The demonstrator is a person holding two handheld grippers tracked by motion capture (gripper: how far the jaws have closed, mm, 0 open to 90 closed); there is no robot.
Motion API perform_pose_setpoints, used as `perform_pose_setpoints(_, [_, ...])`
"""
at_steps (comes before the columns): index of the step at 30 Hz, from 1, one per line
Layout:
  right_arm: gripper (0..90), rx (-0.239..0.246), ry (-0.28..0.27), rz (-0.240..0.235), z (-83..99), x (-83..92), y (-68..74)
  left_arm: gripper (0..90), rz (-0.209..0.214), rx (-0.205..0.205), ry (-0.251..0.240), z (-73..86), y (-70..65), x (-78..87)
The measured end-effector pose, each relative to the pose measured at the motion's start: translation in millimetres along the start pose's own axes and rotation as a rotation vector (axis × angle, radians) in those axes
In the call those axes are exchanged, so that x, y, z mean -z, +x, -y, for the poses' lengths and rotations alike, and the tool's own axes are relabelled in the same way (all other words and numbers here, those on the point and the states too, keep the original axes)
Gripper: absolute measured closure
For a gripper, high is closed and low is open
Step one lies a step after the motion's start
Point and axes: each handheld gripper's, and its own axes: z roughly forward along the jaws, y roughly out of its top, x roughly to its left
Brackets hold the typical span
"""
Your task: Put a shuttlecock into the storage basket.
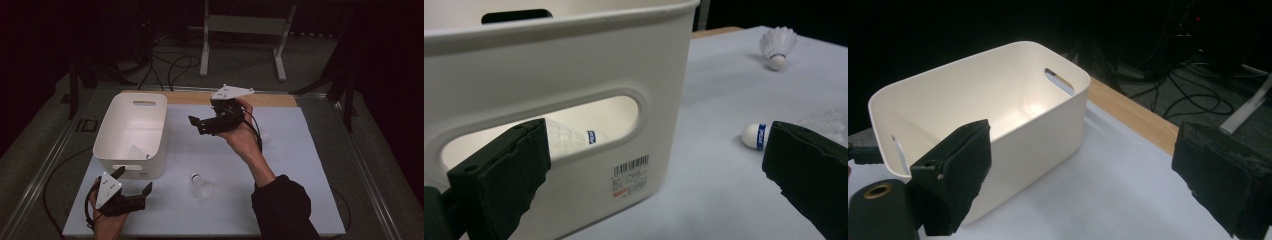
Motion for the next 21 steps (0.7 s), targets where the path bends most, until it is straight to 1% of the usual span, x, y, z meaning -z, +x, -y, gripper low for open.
perform_pose_setpoints(4, [9.0,-0.005,0.000,0.022,3.0,4.8,-6.6,0.0,-0.001,0.014,-0.011,-0.1,1.5,1.9])
perform_pose_setpoints(10, [9.0,-0.008,0.005,0.044,8.2,11.9,-14.6,0.0,-0.001,0.009,-0.004,-0.1,0.7,1.1])
perform_pose_setpoints(20, [9.0,-0.031,0.006,0.068,15.3,21.8,-26.2,0.0,-0.003,0.010,-0.007,0.1,0.6,1.0])
perform_pose_setpoints(21, [9.0,-0.027,0.002,0.073,16.0,22.4,-28.0,0.0,-0.004,0.009,-0.008,0.1,0.5,1.4])
